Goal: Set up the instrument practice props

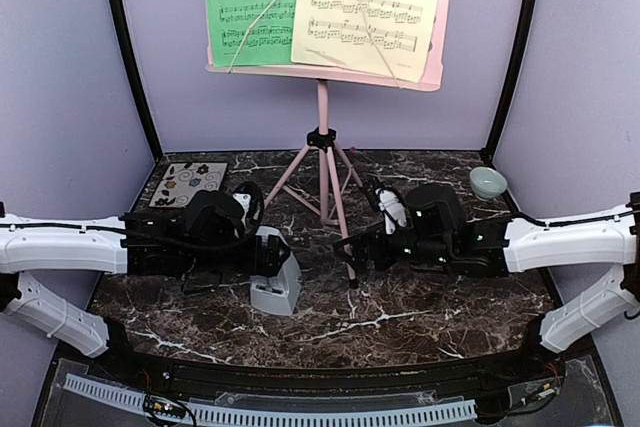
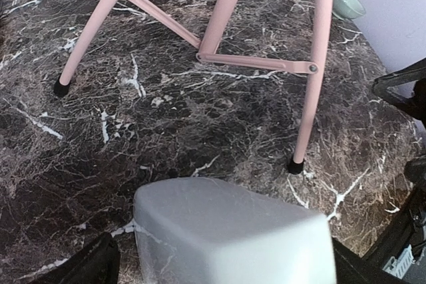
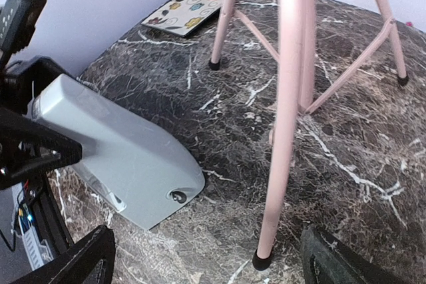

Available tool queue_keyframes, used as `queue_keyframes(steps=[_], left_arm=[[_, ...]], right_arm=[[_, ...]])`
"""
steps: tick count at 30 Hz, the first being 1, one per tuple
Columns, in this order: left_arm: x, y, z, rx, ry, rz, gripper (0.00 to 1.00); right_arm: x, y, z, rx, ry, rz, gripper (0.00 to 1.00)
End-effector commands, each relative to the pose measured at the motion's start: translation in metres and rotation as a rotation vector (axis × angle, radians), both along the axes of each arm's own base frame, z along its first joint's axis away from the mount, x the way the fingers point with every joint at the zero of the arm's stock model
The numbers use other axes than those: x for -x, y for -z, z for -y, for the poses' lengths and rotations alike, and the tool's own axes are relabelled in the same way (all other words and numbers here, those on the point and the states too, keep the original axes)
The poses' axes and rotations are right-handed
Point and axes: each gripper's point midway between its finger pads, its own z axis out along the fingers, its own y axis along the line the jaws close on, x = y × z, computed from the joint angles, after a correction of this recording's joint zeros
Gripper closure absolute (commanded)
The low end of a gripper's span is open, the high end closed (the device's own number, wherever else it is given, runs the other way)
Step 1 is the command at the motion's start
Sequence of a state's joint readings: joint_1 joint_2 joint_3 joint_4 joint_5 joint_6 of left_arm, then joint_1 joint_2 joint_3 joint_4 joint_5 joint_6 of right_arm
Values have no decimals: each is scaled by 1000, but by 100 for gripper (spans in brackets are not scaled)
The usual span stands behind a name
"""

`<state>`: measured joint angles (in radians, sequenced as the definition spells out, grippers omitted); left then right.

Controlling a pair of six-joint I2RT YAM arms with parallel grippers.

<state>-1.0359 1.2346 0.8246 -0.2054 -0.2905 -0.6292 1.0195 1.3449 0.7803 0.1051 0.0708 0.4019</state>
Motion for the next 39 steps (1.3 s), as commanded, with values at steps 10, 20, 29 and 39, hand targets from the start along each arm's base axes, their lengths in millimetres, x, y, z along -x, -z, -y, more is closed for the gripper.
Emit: queue_keyframes(steps=[10,20,29,39], left_arm=[[-15,33,-9,-120,-170,-30,14],[-19,-20,-11,-5,-133,124,56],[4,-129,8,200,175,484,72],[14,-174,31,136,360,627,86]], right_arm=[[-13,-10,19,-75,121,26,0],[-11,-12,-9,-111,25,17,4],[1,-43,-36,-219,-135,84,21],[23,-61,-54,-256,-309,113,41]])
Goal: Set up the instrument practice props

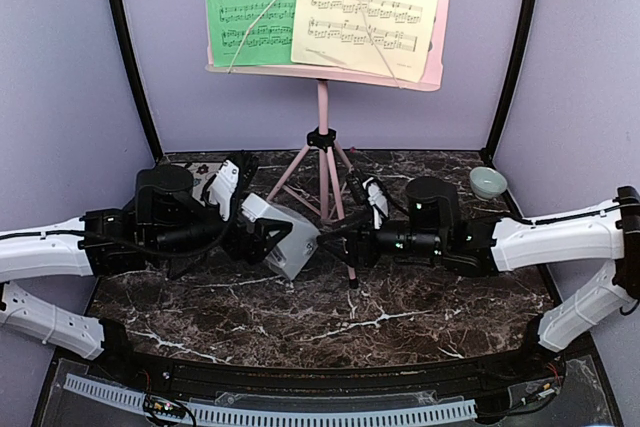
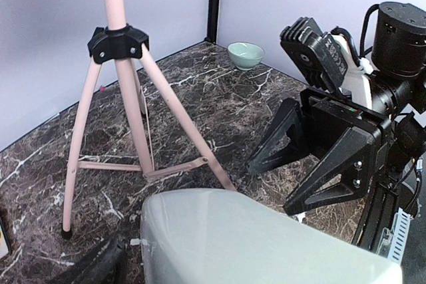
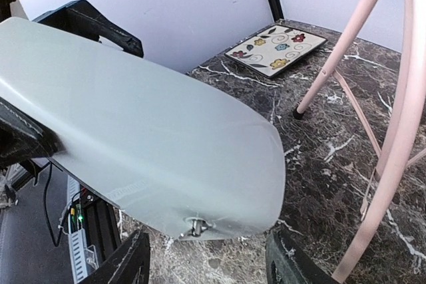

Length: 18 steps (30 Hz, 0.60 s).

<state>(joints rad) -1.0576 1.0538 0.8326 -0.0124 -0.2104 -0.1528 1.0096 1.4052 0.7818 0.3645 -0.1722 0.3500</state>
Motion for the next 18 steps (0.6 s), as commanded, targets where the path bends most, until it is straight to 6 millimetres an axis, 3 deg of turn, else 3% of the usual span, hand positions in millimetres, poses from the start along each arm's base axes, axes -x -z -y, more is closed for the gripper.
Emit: queue_keyframes(steps=[1,10,18], left_arm=[[-1,-70,12,109,58,173,86],[-8,-74,10,122,7,177,90],[-21,-77,3,140,-90,148,95]], right_arm=[[5,-23,-12,-57,-72,35,42],[-4,-4,-16,-8,-3,-41,46],[-12,5,-35,-4,63,-63,45]])
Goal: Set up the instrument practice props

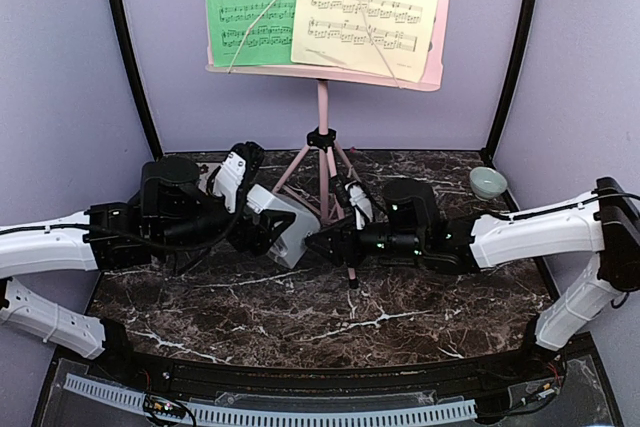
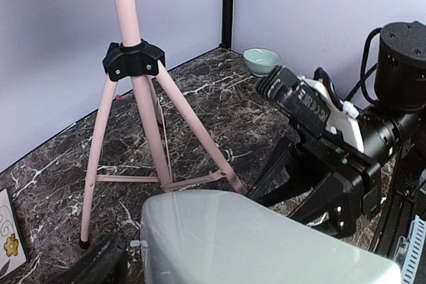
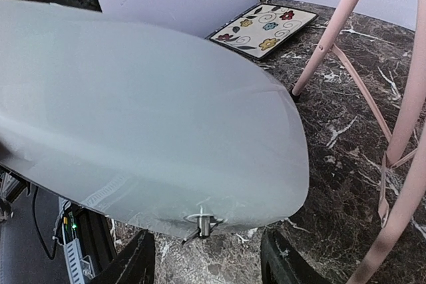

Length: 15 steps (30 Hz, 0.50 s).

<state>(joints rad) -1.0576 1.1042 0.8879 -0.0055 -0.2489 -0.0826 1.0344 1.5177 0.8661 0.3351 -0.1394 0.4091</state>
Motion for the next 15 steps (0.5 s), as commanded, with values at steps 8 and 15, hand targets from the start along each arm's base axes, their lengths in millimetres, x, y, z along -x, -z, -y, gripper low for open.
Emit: queue_keyframes(steps=[8,15], left_arm=[[-8,-69,-5,200,-64,85,96],[-6,-69,-4,203,-49,82,97]], right_arm=[[-23,-12,-12,-10,154,53,54],[-25,-19,-7,-26,165,95,75]])
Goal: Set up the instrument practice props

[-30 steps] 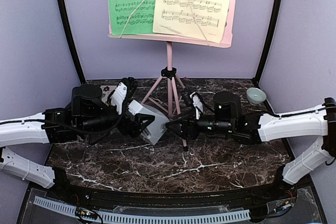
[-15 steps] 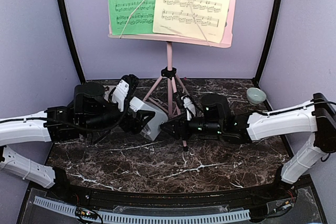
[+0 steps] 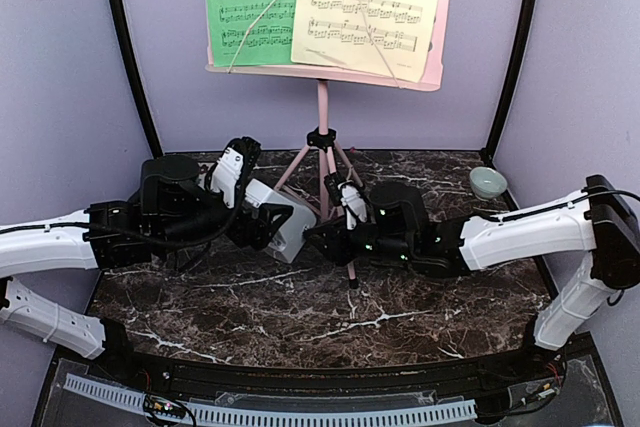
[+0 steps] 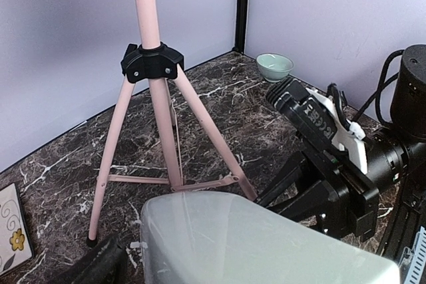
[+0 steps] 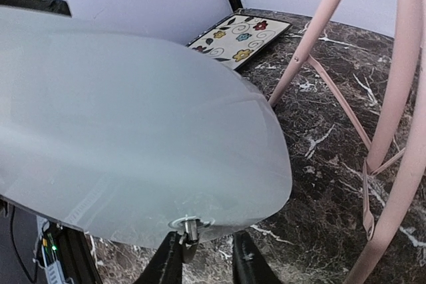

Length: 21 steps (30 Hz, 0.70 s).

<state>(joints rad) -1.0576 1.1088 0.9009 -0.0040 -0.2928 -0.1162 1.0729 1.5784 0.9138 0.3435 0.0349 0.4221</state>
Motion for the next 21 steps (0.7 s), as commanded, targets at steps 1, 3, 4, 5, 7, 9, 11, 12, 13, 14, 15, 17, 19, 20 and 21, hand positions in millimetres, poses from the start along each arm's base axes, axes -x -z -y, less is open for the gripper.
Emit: queue_keyframes(steps=[1,3,4,5,7,9,11,12,13,14,15,17,19,20,21], left_arm=[[0,-64,0,177,1,94,98],[0,-65,0,180,0,99,98],[0,-66,0,182,1,102,98],[0,-67,0,184,4,103,99],[1,-68,1,189,9,104,99],[1,-68,1,192,9,104,99],[2,-69,1,196,15,108,100],[3,-71,0,199,20,112,100],[5,-72,1,203,30,120,100],[6,-74,0,208,35,131,100],[7,-77,-1,211,42,148,100],[10,-82,-3,218,51,177,100],[14,-85,-3,207,79,201,100],[16,-86,-1,199,98,214,100],[19,-86,0,189,117,224,100]], right_arm=[[-6,-23,1,-51,31,58,78],[-5,-23,0,-54,18,52,84],[-3,-24,-1,-62,8,52,86],[-1,-26,-2,-74,-4,50,88],[4,-31,-4,-108,-32,52,92],[6,-31,-6,-116,-52,45,98],[8,-33,-8,-123,-65,36,100],[9,-34,-9,-131,-71,28,100],[8,-36,-8,-142,-70,21,100],[6,-39,-8,-158,-65,6,100],[3,-42,-6,-184,-56,-17,100],[-7,-48,1,-240,-28,-67,100],[-17,-56,7,-296,0,-111,100],[-21,-58,10,-320,11,-136,100],[-25,-60,11,-343,17,-162,100]])
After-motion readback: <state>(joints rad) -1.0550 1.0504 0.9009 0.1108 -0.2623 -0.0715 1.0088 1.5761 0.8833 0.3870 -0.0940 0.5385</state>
